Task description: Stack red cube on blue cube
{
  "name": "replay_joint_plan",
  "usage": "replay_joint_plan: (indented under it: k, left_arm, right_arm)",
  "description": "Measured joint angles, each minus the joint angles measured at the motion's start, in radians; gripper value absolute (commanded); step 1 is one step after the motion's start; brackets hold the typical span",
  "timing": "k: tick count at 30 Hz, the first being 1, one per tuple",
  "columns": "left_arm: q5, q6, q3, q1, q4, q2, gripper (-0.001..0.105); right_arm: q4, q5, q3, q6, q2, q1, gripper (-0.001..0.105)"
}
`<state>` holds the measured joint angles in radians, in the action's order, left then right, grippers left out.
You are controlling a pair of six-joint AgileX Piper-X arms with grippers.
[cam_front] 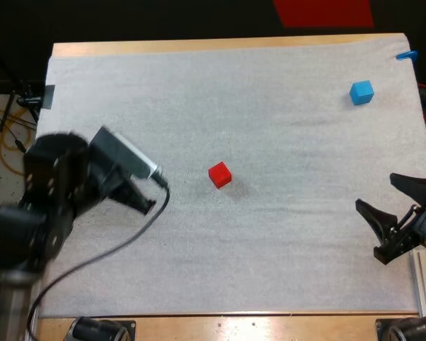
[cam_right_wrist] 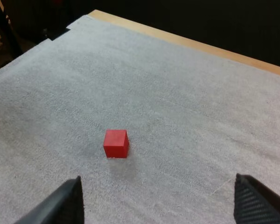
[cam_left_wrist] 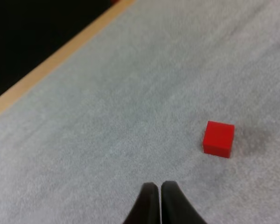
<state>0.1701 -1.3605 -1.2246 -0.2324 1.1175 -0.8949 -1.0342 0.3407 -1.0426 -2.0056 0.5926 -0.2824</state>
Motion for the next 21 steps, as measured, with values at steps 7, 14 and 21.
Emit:
replay_joint_plan:
  k: [7, 14, 21]
  left_arm:
    - [0.0, -0.027, 0.067, 0.0, 0.041, 0.163, 0.0]
    - [0.04, -0.042, 0.131, 0.0, 0.118, 0.283, 0.0]
    - [0.045, -0.064, 0.229, 0.0, 0.189, 0.396, 0.0]
  right_arm:
    - [0.0, 0.0, 0.0, 0.0, 0.0, 0.0, 0.065]
    - [0.0, -0.011, 0.0, 0.0, 0.0, 0.0, 0.065]
    - [0.0, -0.012, 0.0, 0.0, 0.022, 0.0, 0.065]
